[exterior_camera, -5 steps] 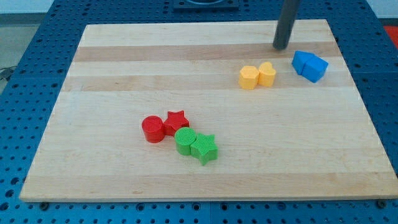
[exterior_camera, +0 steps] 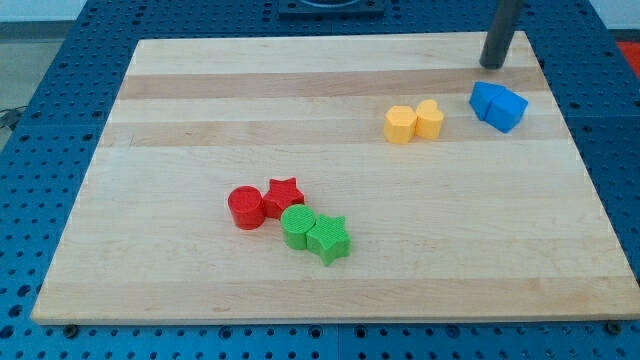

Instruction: Move the blue cube right parallel to the green blocks

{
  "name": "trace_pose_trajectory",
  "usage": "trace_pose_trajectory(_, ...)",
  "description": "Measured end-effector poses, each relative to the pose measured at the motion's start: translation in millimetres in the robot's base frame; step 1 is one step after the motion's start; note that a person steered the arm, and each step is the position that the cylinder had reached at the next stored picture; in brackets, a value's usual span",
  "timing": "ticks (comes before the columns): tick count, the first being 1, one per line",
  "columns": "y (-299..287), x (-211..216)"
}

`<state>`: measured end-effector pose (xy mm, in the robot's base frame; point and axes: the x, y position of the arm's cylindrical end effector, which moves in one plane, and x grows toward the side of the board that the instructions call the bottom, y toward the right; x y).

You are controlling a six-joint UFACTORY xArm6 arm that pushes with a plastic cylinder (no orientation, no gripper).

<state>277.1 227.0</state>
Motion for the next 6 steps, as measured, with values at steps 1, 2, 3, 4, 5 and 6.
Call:
trace_pose_trajectory(1,0,50)
trace_pose_trajectory(2,0,106)
trace_pose_trajectory(3,0,154)
trace_pose_trajectory(4,0,189)
trace_pose_trajectory(5,0,219)
trace_pose_trajectory(6,0,220)
